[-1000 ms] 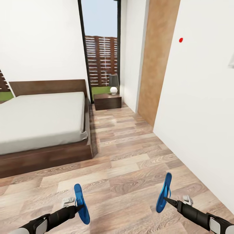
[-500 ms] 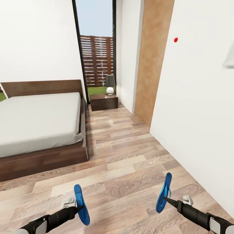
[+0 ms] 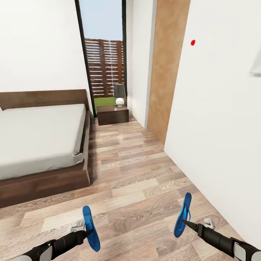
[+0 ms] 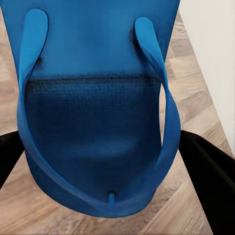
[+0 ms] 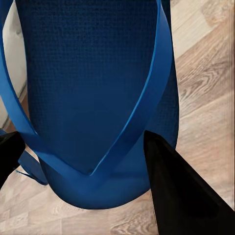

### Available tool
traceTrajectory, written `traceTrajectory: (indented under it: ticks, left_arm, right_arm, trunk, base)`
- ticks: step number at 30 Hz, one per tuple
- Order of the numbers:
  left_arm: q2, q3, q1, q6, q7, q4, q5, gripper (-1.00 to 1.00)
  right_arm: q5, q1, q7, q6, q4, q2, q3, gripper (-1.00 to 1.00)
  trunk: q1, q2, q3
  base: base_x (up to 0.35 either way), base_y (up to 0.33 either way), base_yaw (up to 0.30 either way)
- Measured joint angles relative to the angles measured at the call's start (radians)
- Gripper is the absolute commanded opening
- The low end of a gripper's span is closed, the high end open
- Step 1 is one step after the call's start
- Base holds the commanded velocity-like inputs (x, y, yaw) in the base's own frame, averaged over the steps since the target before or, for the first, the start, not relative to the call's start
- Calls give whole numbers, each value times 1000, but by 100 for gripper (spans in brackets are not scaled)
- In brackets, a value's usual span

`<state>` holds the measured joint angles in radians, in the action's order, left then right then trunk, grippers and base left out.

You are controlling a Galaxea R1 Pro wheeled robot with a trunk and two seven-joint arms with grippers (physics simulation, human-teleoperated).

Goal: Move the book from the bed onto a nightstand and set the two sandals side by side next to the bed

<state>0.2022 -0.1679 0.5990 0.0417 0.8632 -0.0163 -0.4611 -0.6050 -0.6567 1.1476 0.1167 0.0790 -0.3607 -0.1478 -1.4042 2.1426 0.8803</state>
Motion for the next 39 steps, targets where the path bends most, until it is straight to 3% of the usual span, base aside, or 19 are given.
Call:
traceTrajectory:
  ticks: [9,13,15,18,22,30,35,38,39]
  left_arm:
    - [0,-1,0,0,0,0,0,-100]
    - [0,-1,0,0,0,0,0,-100]
    - [0,-1,0,0,0,0,0,-100]
    - [0,-1,0,0,0,0,0,-100]
    - [0,-1,0,0,0,0,0,-100]
    - [0,0,0,0,0,0,0,-100]
    - [0,0,-1,0,-2,-1,1,-100]
    - [0,-1,-3,-1,-44,0,4,-100]
    - [0,-3,-17,-1,-83,0,6,-100]
  right_arm:
    - [0,0,-8,0,0,6,-2,-100]
    - [2,0,-168,-32,-1,58,-4,-100]
    - [12,0,-213,-50,-1,80,-4,-100]
    - [82,0,-239,-60,0,98,-7,-100]
    - [129,0,-246,-62,0,102,-2,-100]
    - [146,0,-246,-63,-1,103,-1,-100]
    - [189,0,-246,-63,0,103,-2,-100]
    - [202,0,-247,-63,0,103,-1,-100]
    - [204,0,-247,-63,1,104,-1,-100]
  trunk:
    - [0,0,0]
    - [0,0,0]
    - [0,0,0]
    - [0,0,0]
    - [0,0,0]
    - [0,0,0]
    - [0,0,0]
    - [0,0,0]
    - [0,0,0]
  base:
    - [239,-208,0]
    - [239,-208,0]
    - [239,-208,0]
    - [239,-208,0]
    - [239,-208,0]
    - [239,-208,0]
    - [242,-208,0]
    - [247,-208,0]
    - [248,-208,0]
